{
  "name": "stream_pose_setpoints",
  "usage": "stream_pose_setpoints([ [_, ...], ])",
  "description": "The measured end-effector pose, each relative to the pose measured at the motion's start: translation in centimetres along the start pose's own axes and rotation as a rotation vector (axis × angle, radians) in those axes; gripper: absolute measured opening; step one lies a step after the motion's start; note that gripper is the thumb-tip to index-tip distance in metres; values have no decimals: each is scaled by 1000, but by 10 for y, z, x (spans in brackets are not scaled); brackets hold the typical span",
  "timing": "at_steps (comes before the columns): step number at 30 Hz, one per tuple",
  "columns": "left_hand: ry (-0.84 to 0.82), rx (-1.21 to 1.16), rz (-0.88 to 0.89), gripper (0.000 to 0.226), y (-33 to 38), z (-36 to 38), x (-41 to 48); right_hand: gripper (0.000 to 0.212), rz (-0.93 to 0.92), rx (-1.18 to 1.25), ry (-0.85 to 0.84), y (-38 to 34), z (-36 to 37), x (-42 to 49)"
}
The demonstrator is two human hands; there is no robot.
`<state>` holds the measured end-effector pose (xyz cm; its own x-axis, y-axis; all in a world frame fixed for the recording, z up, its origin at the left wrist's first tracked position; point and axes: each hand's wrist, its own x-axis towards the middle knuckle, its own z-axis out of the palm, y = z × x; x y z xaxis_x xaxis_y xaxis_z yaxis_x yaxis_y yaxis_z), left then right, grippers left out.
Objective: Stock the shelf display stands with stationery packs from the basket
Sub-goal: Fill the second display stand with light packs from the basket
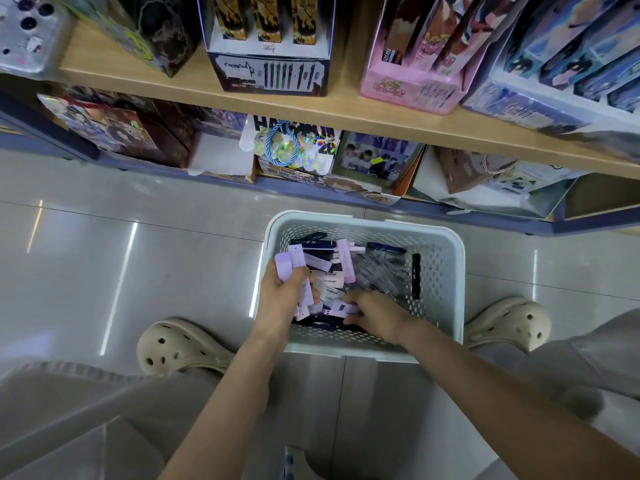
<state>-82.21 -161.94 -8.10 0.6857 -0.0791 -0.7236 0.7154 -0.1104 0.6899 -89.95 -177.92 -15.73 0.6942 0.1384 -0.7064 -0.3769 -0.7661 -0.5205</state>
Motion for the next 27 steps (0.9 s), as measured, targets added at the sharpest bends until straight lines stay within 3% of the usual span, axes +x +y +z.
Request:
stream_pose_setpoints([
  [3,-28,83,21,2,-4,-3,-1,32,35,63,10,0,-4,-4],
  [6,-27,134,35,16,-3,-3,-7,34,81,190,54,-2,-14,-8],
  [11,-9,131,9,13,4,3,-14,10,18,476,219,-28,-40,-27],
  [16,-104,37,32,21,19,15,-32,21,-32,708,319,-64,-56,-55],
  [24,-86,-65,58,26,54,23,-69,12,-141,829,574,-99,-71,-102],
  [27,-102,-82,98,22,68,19,-86,14,-172,667,684,-106,-79,-120],
])
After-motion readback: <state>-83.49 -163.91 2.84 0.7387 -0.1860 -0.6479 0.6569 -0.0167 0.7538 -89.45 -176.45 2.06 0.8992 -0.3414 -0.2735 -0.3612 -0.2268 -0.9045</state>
